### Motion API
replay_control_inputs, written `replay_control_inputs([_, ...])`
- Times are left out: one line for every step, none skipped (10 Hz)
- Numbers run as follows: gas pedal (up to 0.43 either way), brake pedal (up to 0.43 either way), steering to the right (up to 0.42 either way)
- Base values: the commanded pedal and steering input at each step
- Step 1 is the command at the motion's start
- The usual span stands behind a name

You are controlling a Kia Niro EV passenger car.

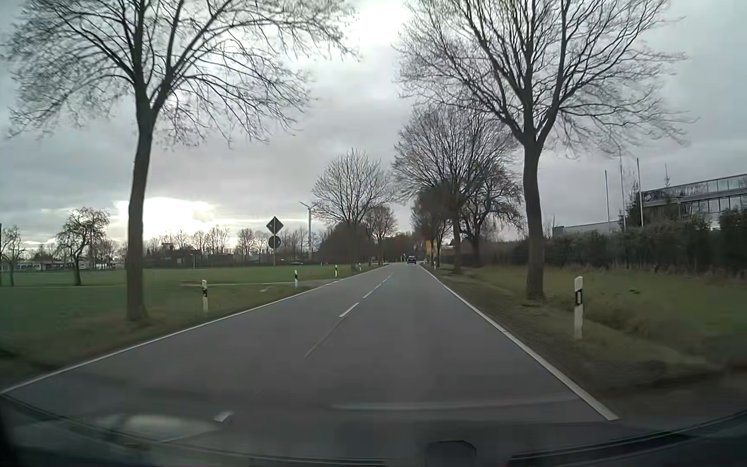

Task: Follow the waypoints while adhering to traffic rules and regulations

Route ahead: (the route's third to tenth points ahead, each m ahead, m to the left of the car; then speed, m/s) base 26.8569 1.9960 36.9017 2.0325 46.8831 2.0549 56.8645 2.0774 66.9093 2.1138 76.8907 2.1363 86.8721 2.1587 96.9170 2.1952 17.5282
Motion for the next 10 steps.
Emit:
replay_control_inputs([0.138,0.000,0.003])
replay_control_inputs([0.000,0.000,0.003])
replay_control_inputs([0.000,0.000,0.003])
replay_control_inputs([0.000,0.000,0.003])
replay_control_inputs([0.000,0.000,0.003])
replay_control_inputs([0.000,0.000,0.003])
replay_control_inputs([0.000,0.000,0.003])
replay_control_inputs([0.000,0.000,0.003])
replay_control_inputs([0.000,0.000,0.003])
replay_control_inputs([0.000,0.000,0.003])
